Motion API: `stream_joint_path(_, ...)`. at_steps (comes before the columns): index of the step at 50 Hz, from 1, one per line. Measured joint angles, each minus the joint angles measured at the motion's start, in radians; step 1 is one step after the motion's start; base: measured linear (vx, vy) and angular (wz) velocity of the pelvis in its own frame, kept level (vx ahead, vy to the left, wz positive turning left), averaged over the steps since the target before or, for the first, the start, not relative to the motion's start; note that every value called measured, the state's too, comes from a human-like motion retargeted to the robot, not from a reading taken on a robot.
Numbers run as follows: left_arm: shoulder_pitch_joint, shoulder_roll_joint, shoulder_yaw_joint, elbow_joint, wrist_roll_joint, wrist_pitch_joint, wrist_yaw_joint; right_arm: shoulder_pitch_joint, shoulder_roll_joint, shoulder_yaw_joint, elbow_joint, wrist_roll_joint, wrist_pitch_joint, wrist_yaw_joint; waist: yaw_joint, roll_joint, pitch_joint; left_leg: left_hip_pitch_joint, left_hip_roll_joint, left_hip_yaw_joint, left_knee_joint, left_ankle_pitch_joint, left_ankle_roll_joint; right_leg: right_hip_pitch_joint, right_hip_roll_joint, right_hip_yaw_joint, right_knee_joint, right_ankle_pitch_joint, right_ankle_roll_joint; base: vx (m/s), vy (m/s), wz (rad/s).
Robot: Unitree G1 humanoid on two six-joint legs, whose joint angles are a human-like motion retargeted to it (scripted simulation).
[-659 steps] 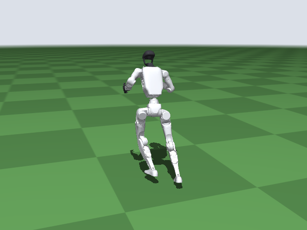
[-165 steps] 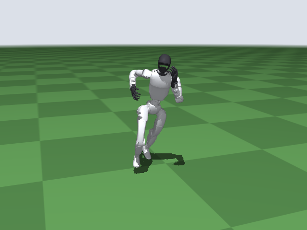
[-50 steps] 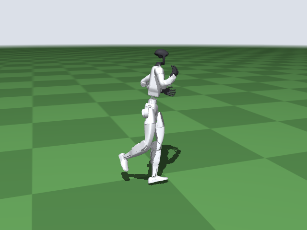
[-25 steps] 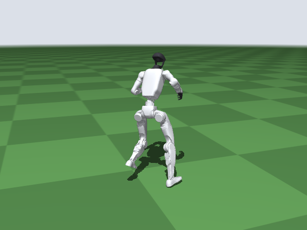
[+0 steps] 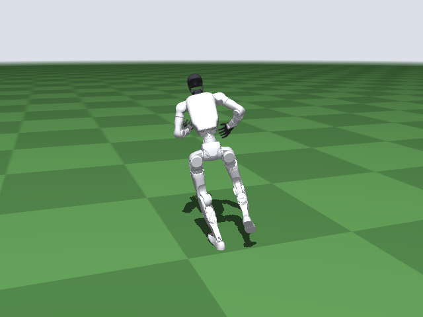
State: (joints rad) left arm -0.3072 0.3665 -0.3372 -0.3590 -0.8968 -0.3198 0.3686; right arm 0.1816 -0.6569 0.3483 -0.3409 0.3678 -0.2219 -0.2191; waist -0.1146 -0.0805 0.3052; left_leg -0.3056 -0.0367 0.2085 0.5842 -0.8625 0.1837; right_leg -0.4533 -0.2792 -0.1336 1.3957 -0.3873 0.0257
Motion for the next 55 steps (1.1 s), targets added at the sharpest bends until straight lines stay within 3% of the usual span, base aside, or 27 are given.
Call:
stream_joint_path(2,-0.219,0.051,0.032,-0.038,0.162,0.066,-0.098,0.201,-0.076,-0.147,-0.079,0.092,-0.029,0.081,-0.109,0.086,-0.011,0.104,0.018,-0.086,-0.123,0.056,-0.063,-0.110,0.031,-0.049,-0.007,-0.042,-0.013,1.28,0.23,2.43)
stream_joint_path(3,-0.312,0.059,0.045,-0.070,0.201,0.061,-0.092,0.288,-0.119,-0.216,-0.126,0.130,-0.044,0.108,-0.166,0.131,-0.019,0.173,0.028,-0.126,-0.226,0.124,-0.096,-0.155,0.045,-0.074,-0.050,-0.058,-0.017,1.38,0.20,2.28)
stream_joint_path(5,-0.419,-0.004,0.027,-0.177,-0.030,-0.047,-0.043,0.427,-0.196,-0.327,-0.202,0.200,-0.056,0.142,-0.281,0.223,-0.035,0.299,0.074,-0.184,-0.388,0.317,-0.156,-0.209,0.091,-0.129,-0.208,-0.057,-0.014,1.50,0.10,2.15)
stream_joint_path(8,-0.480,0.031,0.050,-0.205,0.134,-0.068,-0.106,0.554,-0.245,-0.431,-0.245,0.243,-0.052,0.248,-0.399,0.309,-0.063,0.438,0.140,-0.226,-0.514,0.703,-0.220,-0.184,0.174,-0.196,-0.611,0.031,0.028,1.63,-0.10,1.72)
stream_joint_path(10,-0.479,0.039,0.062,-0.236,0.208,-0.059,-0.106,0.585,-0.220,-0.446,-0.245,0.214,-0.032,0.282,-0.422,0.298,-0.085,0.512,0.124,-0.249,-0.518,0.885,-0.213,-0.123,0.193,-0.207,-0.880,0.076,0.079,1.69,-0.25,1.22)
stream_joint_path(12,-0.433,0.049,0.092,-0.261,0.281,-0.010,-0.136,0.554,-0.174,-0.422,-0.235,0.151,-0.002,0.318,-0.401,0.218,-0.087,0.553,0.056,-0.235,-0.356,0.861,-0.156,-0.033,0.175,-0.177,-1.042,0.085,0.125,1.70,-0.33,0.64)
stream_joint_path(15,-0.252,0.016,0.121,-0.277,0.204,0.014,-0.255,0.375,-0.150,-0.329,-0.197,0.059,0.005,0.329,-0.343,0.116,-0.073,0.423,0.009,-0.138,0.221,0.647,-0.093,0.068,0.161,-0.081,-1.073,0.098,0.126,1.60,-0.37,0.05)
stream_joint_path(17,-0.059,0.030,0.146,-0.227,0.207,0.018,-0.210,0.158,-0.164,-0.246,-0.144,0.034,-0.026,0.243,-0.293,0.138,-0.068,0.209,0.072,-0.099,0.657,0.540,-0.076,0.066,0.195,-0.043,-0.942,0.014,0.055,1.51,-0.32,-0.26)
stream_joint_path(18,0.072,0.075,0.194,-0.192,0.249,0.047,-0.172,0.040,-0.182,-0.222,-0.130,0.034,-0.043,0.193,-0.264,0.168,-0.079,0.078,0.124,-0.088,0.851,0.521,-0.115,0.052,0.221,-0.034,-0.860,-0.068,-0.001,1.54,-0.27,-0.52)
stream_joint_path(19,0.214,0.102,0.226,-0.170,0.248,0.066,-0.160,-0.075,-0.180,-0.208,-0.138,0.028,-0.053,0.150,-0.220,0.176,-0.090,-0.032,0.137,-0.084,0.980,0.500,-0.119,0.066,0.232,-0.022,-0.823,-0.129,-0.028,1.56,-0.25,-0.70)
stream_joint_path(21,0.521,0.160,0.295,-0.182,0.184,0.094,-0.187,-0.282,-0.140,-0.198,-0.209,0.030,-0.059,0.085,-0.099,0.148,-0.129,-0.219,0.111,-0.069,1.102,0.469,-0.088,0.144,0.231,0.018,-0.847,-0.188,-0.034,1.63,-0.24,-1.12)
stream_joint_path(23,0.812,0.268,0.395,-0.268,0.105,0.097,-0.216,-0.410,-0.090,-0.208,-0.332,0.069,-0.067,0.033,0.079,0.065,-0.187,-0.361,0.086,-0.014,1.068,0.452,-0.053,0.255,0.206,0.089,-0.957,-0.137,0.001,1.72,-0.19,-1.71)
stream_joint_path(25,1.007,0.378,0.479,-0.333,0.054,0.081,-0.263,-0.458,-0.071,-0.205,-0.450,0.107,-0.087,0.013,0.263,-0.060,-0.253,-0.473,0.051,0.061,0.882,0.438,0.040,0.327,0.133,0.144,-1.084,0.038,0.086,1.74,-0.06,-1.62)
stream_joint_path(26,1.079,0.408,0.528,-0.348,0.066,0.065,-0.238,-0.441,-0.084,-0.201,-0.502,0.120,-0.092,0.022,0.344,-0.111,-0.261,-0.472,0.059,0.108,0.733,0.455,0.041,0.380,0.099,0.165,-1.152,0.169,0.122,1.80,0.07,-1.44)
stream_joint_path(28,1.175,0.419,0.603,-0.374,0.023,0.069,-0.353,-0.396,-0.111,-0.179,-0.571,0.152,-0.096,0.094,0.460,-0.173,-0.255,-0.410,0.062,0.187,0.371,0.502,0.011,0.507,0.051,0.188,-1.279,0.417,0.186,1.87,0.20,-1.13)
stream_joint_path(30,1.203,0.380,0.649,-0.386,0.095,0.087,-0.392,-0.332,-0.140,-0.134,-0.579,0.176,-0.086,0.180,0.507,-0.132,-0.230,-0.246,0.058,0.204,-0.072,0.551,-0.080,0.665,0.073,0.202,-1.347,0.563,0.182,1.92,0.30,-0.78)
stream_joint_path(33,1.089,0.290,0.627,-0.401,0.175,0.099,-0.362,-0.202,-0.136,-0.127,-0.512,0.152,-0.063,0.217,0.492,0.045,-0.139,0.019,0.150,0.110,-0.476,0.545,-0.276,0.856,0.211,0.176,-1.164,0.494,0.104,1.93,0.38,-0.22)
stream_joint_path(34,1.015,0.272,0.592,-0.390,0.212,0.108,-0.368,-0.154,-0.121,-0.135,-0.472,0.134,-0.053,0.221,0.465,0.081,-0.119,0.066,0.173,0.063,-0.496,0.542,-0.296,0.852,0.236,0.137,-1.011,0.440,0.087,1.86,0.39,0.76)
stream_joint_path(35,0.930,0.257,0.548,-0.370,0.258,0.113,-0.361,-0.106,-0.101,-0.142,-0.427,0.112,-0.042,0.221,0.433,0.107,-0.102,0.103,0.189,0.011,-0.489,0.540,-0.296,0.826,0.252,0.090,-0.831,0.382,0.071,1.76,0.34,1.15)
stream_joint_path(39,0.387,0.205,0.253,-0.138,0.400,0.122,-0.252,0.046,-0.003,-0.095,-0.139,0.156,-0.026,0.137,0.287,0.002,-0.086,0.054,0.082,-0.096,-0.128,0.303,-0.114,0.412,0.177,0.067,-0.042,0.108,0.036,1.62,0.18,1.16)
stream_joint_path(40,0.234,0.194,0.189,-0.084,0.423,0.120,-0.213,0.084,0.007,-0.083,-0.077,0.195,-0.026,0.114,0.256,-0.023,-0.101,0.037,0.066,-0.101,-0.066,0.245,-0.093,0.281,0.177,0.082,0.092,0.046,0.035,1.64,0.06,0.63)
stream_joint_path(42,0.010,0.178,0.141,-0.080,0.458,0.100,-0.179,0.199,-0.035,-0.104,-0.071,0.252,-0.043,0.142,0.171,-0.017,-0.150,0.095,0.078,-0.107,-0.100,0.231,-0.120,0.060,0.188,0.049,0.164,-0.027,0.022,1.71,0.02,0.54)
stream_joint_path(45,-0.185,0.156,0.122,-0.137,0.487,0.060,-0.139,0.417,-0.145,-0.229,-0.161,0.321,-0.074,0.227,-0.025,0.074,-0.232,0.225,0.135,-0.171,-0.249,0.410,-0.206,-0.137,0.177,-0.121,-0.069,-0.034,-0.002,1.80,-0.09,1.33)
stream_joint_path(48,-0.235,0.125,0.124,-0.179,0.516,0.049,-0.128,0.588,-0.144,-0.337,-0.188,0.344,-0.054,0.266,-0.217,0.159,-0.233,0.405,0.195,-0.270,-0.427,0.782,-0.286,-0.073,0.180,-0.272,-0.667,0.079,0.028,1.89,-0.36,2.12)
stream_joint_path(50,-0.235,0.116,0.144,-0.186,0.507,0.052,-0.136,0.619,-0.099,-0.373,-0.181,0.309,-0.027,0.280,-0.301,0.128,-0.190,0.555,0.174,-0.324,-0.480,0.924,-0.294,0.058,0.146,-0.296,-1.093,0.148,0.088,1.95,-0.59,1.78)
stream_joint_path(52,-0.196,0.127,0.154,-0.170,0.503,0.070,-0.132,0.588,-0.051,-0.389,-0.178,0.267,0.012,0.290,-0.313,0.048,-0.144,0.674,0.123,-0.350,-0.399,0.885,-0.248,0.144,0.075,-0.248,-1.288,0.118,0.172,1.97,-0.71,0.73)
stream_joint_path(55,-0.046,0.133,0.153,-0.117,0.529,0.104,-0.179,0.495,-0.001,-0.369,-0.178,0.234,0.037,0.278,-0.227,-0.030,-0.102,0.674,0.045,-0.286,-0.003,0.728,-0.173,0.209,-0.007,-0.169,-1.286,0.113,0.232,1.87,-0.69,-0.55)
